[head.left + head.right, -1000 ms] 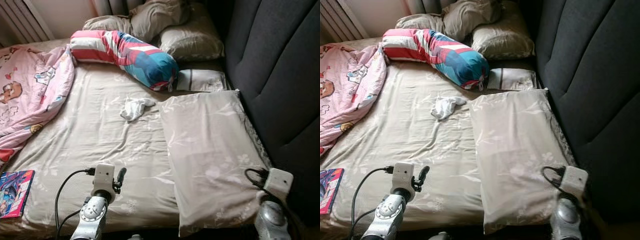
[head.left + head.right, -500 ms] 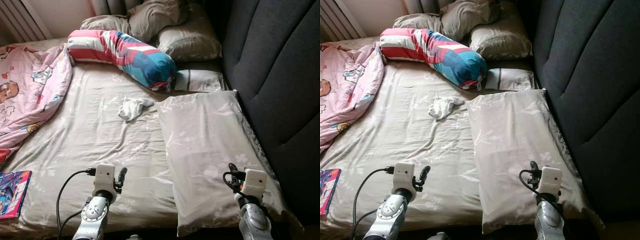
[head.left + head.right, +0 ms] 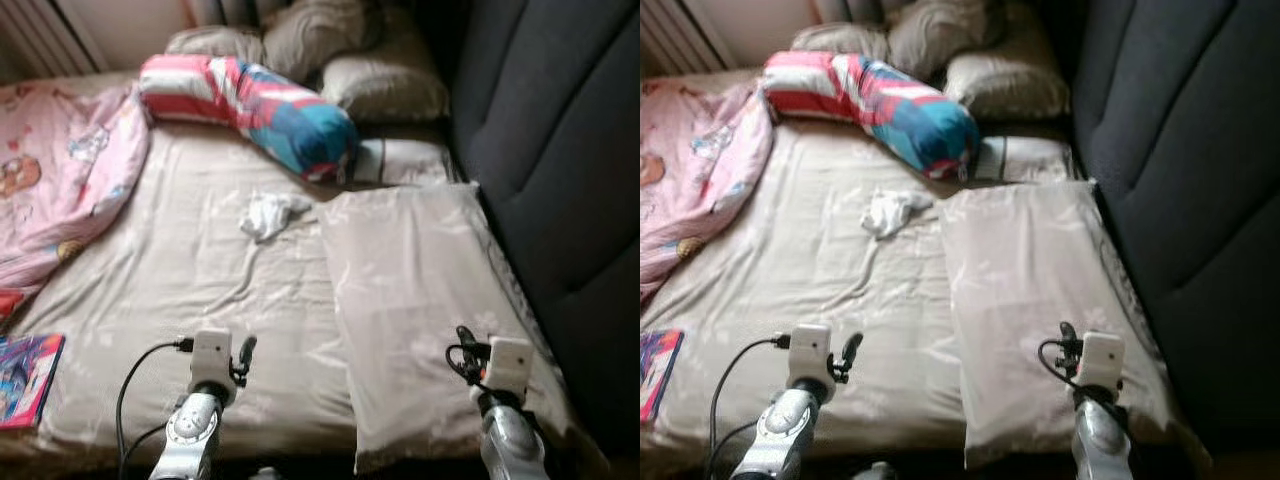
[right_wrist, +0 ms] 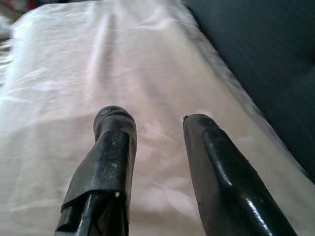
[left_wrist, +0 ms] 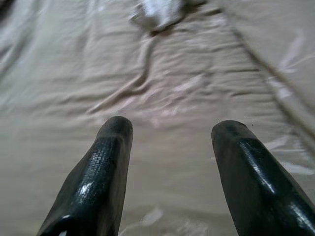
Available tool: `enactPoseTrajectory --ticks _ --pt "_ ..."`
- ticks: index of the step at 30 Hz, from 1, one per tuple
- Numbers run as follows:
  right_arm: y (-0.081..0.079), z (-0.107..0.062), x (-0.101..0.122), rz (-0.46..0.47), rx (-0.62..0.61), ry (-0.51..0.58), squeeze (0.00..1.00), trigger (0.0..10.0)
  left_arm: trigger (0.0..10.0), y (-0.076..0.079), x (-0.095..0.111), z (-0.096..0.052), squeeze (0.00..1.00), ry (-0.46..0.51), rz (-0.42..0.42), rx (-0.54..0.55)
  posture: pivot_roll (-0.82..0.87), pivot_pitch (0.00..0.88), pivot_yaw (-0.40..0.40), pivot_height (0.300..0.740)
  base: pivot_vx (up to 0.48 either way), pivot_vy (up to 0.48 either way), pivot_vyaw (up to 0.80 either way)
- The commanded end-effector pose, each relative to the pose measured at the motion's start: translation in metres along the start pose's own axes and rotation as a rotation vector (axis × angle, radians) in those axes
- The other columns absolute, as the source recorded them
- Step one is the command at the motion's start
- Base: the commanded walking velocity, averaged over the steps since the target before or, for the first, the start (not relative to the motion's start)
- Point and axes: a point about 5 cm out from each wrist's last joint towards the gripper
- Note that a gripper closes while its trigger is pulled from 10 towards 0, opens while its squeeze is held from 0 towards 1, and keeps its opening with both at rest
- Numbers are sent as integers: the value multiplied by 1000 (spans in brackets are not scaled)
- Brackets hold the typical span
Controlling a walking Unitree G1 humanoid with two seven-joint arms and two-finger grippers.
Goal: Clean up the room
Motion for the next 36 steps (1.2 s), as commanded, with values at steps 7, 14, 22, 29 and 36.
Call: enactPoseTrajectory --ticks 7,14,22,29,36 --pt "-4 -3 -8 36 2 -32 0 10000 10000 -6 -13 -7 0 -55 -14 21 -59 168 44 740 0 343 409" --pt "-4 -3 -8 5 17 -45 0 10000 10000 -6 -13 -6 0 -55 -14 24 -57 177 44 740 0 356 0" --pt "-3 -3 -10 19 2 -57 0 10000 10000 -6 -13 -6 0 -56 -15 27 -54 184 44 740 0 358 563" --pt "-4 -3 -11 31 -1 -62 0 10000 10000 -6 -12 -6 0 -55 -15 29 -54 186 44 740 0 357 0" --pt "-7 -2 -11 38 5 -69 0 10000 10000 -7 -11 -5 0 -53 -15 31 -51 190 44 740 0 356 0"
Point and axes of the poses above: a point about 5 cm out from each wrist's last joint towards the gripper, its own z axis pointing out of the wrist towards the gripper, its own x axis along the axis of the wrist's last joint, y = z × x, and after that the axes turned 10 degrees about z, right-handed
